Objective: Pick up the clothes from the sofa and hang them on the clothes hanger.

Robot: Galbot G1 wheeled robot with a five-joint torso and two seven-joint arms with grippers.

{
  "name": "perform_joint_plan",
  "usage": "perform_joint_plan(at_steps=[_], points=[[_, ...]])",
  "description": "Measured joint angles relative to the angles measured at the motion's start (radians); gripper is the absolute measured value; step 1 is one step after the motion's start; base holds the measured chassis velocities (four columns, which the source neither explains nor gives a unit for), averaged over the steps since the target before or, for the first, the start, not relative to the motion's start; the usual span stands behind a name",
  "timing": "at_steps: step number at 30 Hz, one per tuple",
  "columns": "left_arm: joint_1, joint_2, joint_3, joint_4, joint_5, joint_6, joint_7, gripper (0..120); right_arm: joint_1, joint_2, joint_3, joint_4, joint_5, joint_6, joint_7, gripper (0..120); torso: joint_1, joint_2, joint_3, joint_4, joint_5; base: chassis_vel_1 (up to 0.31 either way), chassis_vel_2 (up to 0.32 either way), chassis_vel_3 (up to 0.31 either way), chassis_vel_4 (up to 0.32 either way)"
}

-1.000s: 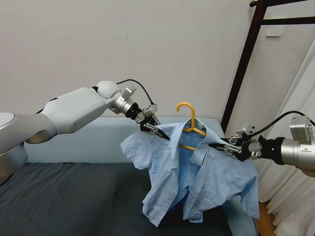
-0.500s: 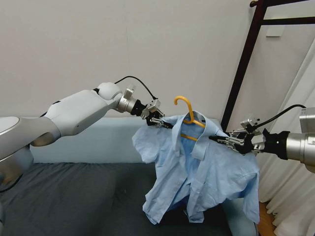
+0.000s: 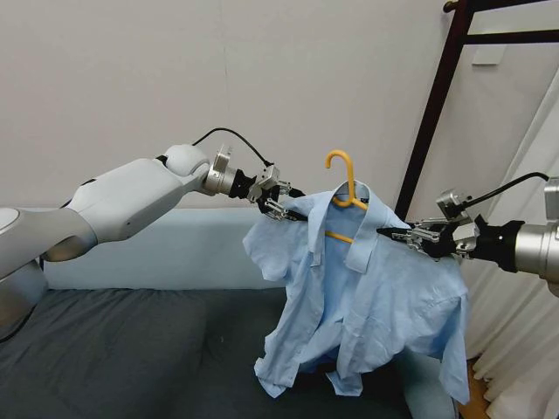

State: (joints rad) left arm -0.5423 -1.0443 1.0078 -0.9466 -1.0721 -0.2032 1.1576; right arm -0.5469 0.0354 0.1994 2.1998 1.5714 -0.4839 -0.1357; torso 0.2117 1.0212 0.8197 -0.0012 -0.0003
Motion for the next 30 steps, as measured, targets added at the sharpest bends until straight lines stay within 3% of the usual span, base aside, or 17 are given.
perform_joint_plan(at_steps=[6, 15, 18, 21, 22, 23, 27, 30], points=[[-0.033, 0.020, -0.008, -0.015, -0.032, -0.015, -0.018, 98, 0.000, 0.031, -0.015, -0.005, 0.021, 0.031, 0.061, 8, 0.000, 0.000, 0.000, 0.0000, 0.0001, 0.000, 0.000, 0.000, 0.000], [-0.058, 0.072, -0.060, -0.065, -0.032, -0.040, -0.050, 100, 0.003, 0.073, -0.011, -0.005, 0.074, 0.067, 0.175, 8, 0.000, 0.000, 0.000, 0.0000, 0.0001, 0.000, 0.000, 0.000, 0.000], [-0.036, 0.116, -0.110, -0.128, -0.018, -0.053, -0.111, 100, 0.000, 0.079, 0.007, -0.001, 0.114, 0.061, 0.239, 8, 0.000, 0.000, 0.000, -0.0001, 0.0003, 0.000, 0.000, 0.000, 0.000], [0.055, 0.195, -0.196, -0.277, -0.017, -0.057, -0.330, 100, 0.003, 0.094, 0.033, 0.004, 0.170, 0.110, 0.337, 8, 0.000, 0.000, 0.000, 0.0007, -0.0002, 0.000, 0.000, 0.000, 0.000], [0.113, 0.224, -0.234, -0.361, -0.016, -0.057, -0.462, 100, 0.017, 0.102, 0.045, 0.010, 0.209, 0.109, 0.400, 8, 0.000, 0.000, 0.000, 0.0006, -0.0001, 0.000, 0.000, 0.000, 0.000], [0.113, 0.224, -0.234, -0.361, -0.016, -0.057, -0.462, 100, 0.017, 0.102, 0.045, 0.010, 0.209, 0.109, 0.400, 8, 0.000, 0.000, 0.000, 0.0006, -0.0001, 0.000, 0.000, 0.000, 0.000], [0.340, 0.297, -0.410, -0.584, 0.021, -0.033, -0.634, 100, 0.044, 0.095, 0.073, 0.060, 0.301, 0.072, 0.567, 8, 0.000, 0.000, 0.000, -0.0005, 0.0003, 0.000, 0.000, 0.000, 0.000], [0.451, 0.322, -0.473, -0.649, 0.053, -0.027, -0.682, 100, 0.056, 0.083, 0.084, 0.080, 0.337, 0.053, 0.615, 8, 0.000, 0.000, 0.000, 0.0000, -0.0001, 0.000, 0.000, 0.000, 0.000]])
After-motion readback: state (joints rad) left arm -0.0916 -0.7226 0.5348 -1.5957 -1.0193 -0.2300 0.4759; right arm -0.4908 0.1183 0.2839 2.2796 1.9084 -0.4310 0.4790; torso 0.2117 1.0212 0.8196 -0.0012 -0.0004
